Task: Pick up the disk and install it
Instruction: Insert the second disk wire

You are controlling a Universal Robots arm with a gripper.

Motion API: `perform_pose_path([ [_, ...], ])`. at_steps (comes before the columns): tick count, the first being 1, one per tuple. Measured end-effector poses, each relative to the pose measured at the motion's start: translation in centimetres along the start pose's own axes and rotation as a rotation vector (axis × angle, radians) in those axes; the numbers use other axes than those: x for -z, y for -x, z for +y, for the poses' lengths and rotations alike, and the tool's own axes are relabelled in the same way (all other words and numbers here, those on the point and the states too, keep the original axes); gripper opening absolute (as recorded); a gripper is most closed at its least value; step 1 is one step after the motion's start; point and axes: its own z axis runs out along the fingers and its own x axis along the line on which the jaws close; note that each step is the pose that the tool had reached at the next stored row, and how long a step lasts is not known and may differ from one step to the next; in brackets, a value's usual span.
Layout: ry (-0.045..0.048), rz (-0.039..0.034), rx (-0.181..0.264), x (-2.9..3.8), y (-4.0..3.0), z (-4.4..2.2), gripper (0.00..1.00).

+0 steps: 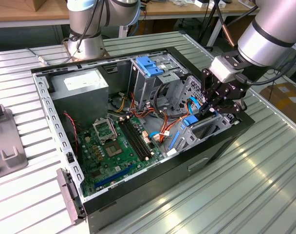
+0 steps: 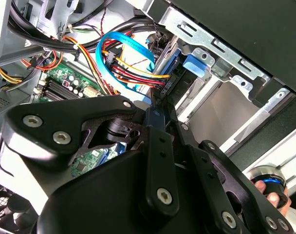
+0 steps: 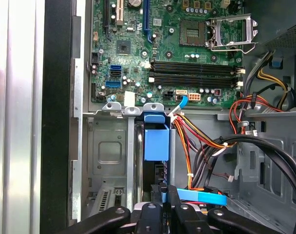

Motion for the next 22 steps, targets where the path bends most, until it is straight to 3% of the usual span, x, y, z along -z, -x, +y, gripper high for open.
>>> perform_pose_path([
  [22,0.0,0.0,0.0,-0.05,0.0,0.0,0.16],
])
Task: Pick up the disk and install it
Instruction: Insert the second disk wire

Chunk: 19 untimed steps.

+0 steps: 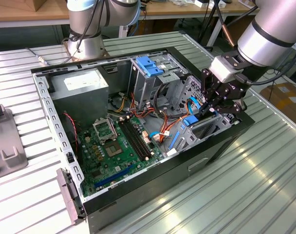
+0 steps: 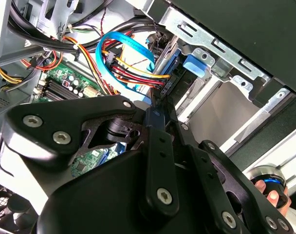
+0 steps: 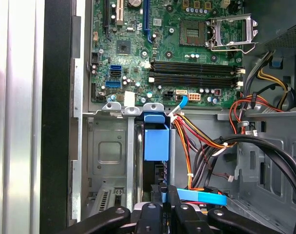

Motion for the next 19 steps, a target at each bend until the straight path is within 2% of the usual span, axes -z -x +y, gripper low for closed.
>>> perform_pose_path([
  [6,0.0,0.0001,0.0,-0.04,-0.01,0.0,0.16],
  [7,-0.0003,-0.0019,0.0,-0.14,-0.01,-0.01,0.17],
  [9,0.0,-0.0002,0.0,-0.07,-0.01,-0.01,0.29],
  [11,0.0,-0.0001,0.0,-0.02,0.0,0.0,0.29],
  [15,-0.0001,-0.0054,0.0,0.82,0.09,0.01,0.29],
  [19,-0.0002,-0.0175,0.0,2.06,0.23,0.03,0.29],
])
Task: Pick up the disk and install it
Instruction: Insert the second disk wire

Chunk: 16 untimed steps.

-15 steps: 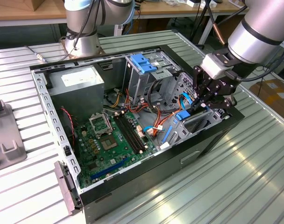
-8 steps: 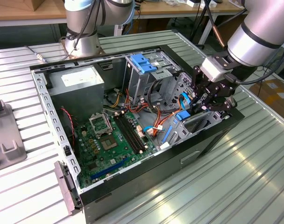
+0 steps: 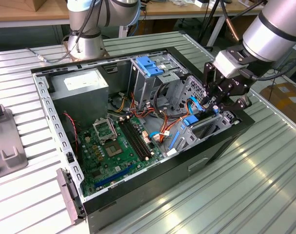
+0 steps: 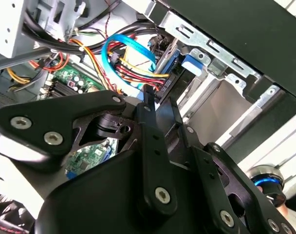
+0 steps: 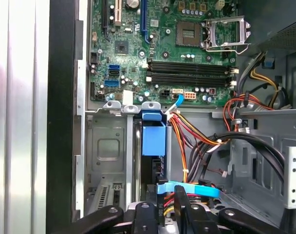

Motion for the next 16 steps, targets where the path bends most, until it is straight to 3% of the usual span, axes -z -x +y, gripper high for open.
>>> perform_pose_path([
  [4,0.0,-0.0133,0.0,0.28,0.05,-0.06,0.29],
  [6,0.0024,-0.0186,0.0,0.28,0.05,-0.45,0.2],
  [8,0.0125,-0.0246,-0.001,0.31,0.03,-1.8,0.1],
  [11,0.0238,-0.0325,-0.003,0.34,0.01,-3.48,0.1],
  [13,0.0254,-0.0346,-0.003,0.36,0.01,-3.9,0.1],
  [16,0.0254,-0.0347,-0.003,0.36,0.01,-3.93,0.1],
])
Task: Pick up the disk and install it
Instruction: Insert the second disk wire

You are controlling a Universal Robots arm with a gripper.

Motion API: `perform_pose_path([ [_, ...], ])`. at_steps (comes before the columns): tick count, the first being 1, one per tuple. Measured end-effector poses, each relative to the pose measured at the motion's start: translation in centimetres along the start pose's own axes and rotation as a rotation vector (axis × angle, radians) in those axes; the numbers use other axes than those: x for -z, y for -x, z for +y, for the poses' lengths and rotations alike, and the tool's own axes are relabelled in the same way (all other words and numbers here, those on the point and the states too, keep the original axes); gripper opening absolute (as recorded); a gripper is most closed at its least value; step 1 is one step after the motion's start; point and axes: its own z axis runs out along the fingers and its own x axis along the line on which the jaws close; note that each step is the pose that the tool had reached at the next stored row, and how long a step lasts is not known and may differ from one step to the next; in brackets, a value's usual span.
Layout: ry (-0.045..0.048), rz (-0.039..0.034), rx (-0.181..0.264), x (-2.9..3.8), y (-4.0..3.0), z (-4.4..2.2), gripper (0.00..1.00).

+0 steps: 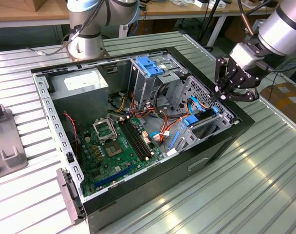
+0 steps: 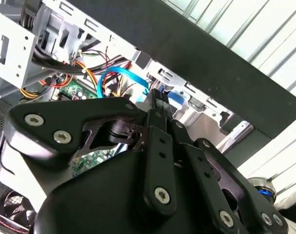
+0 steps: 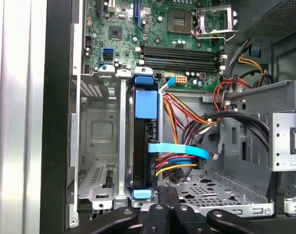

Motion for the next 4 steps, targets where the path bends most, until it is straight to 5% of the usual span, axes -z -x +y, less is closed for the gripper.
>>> perform_pose_path([
  [4,0.0001,0.0001,0.0,0.01,0.0,-0.15,0.1],
])
